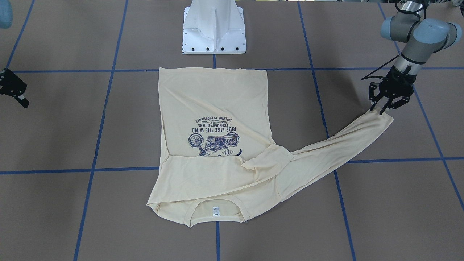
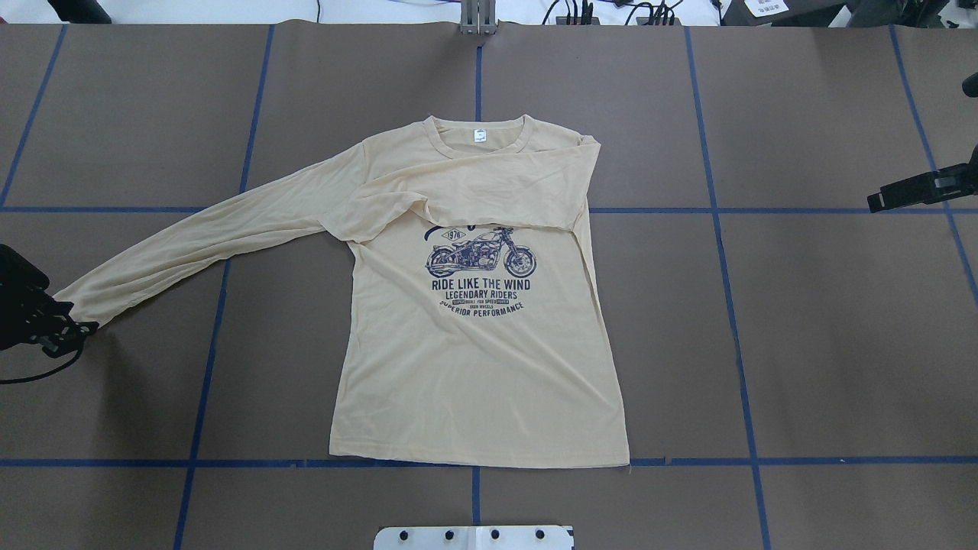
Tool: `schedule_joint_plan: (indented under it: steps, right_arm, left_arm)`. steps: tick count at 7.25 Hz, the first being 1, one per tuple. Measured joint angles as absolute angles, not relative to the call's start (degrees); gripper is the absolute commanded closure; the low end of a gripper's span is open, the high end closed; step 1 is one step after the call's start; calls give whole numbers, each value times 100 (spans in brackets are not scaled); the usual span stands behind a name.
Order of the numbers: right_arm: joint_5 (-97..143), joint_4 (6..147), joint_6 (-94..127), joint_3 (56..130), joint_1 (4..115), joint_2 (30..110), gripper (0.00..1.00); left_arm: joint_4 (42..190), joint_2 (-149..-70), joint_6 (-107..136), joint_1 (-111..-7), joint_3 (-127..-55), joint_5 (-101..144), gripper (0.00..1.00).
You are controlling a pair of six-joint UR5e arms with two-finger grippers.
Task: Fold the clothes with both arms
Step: 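Release the sleeve and withdraw the right gripper while the left gripper reaches the other cuff, then grasp the other sleeve cuff with the left gripper and fold it across the shirt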
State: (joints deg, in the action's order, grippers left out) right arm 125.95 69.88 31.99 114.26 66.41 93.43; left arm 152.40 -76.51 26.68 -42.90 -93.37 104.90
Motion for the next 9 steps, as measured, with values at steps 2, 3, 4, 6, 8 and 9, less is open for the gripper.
schedule_joint_plan:
  steps: [2, 3, 4, 6, 8, 9]
  right_arm:
    - [12595, 6989, 3199, 11426, 6639, 9343, 0]
    - [12593, 6993, 3201, 11423, 6637, 9340, 0]
    - [12591, 6993, 3205, 11422, 6636, 9337, 0]
    - [12590, 6988, 3221, 11425, 6636, 9326, 0]
    - [12588, 6987, 3236, 11422, 6636, 9298, 0]
    - [12587, 6989, 3245, 11418, 6635, 9286, 0]
  left_arm:
    - [15280, -7602, 2651, -4309, -9412, 10493, 100]
    - [15308, -7571, 2647, -4323, -9520, 10521, 100]
    - [15277, -7580, 2646, -4340, -9649, 10630, 100]
    - [14994, -7812, 2635, -4475, -9790, 10978, 100]
    - [14007, -8791, 2483, -4703, -9814, 11211, 100]
    - [13154, -9532, 2348, -4819, -9812, 11247, 100]
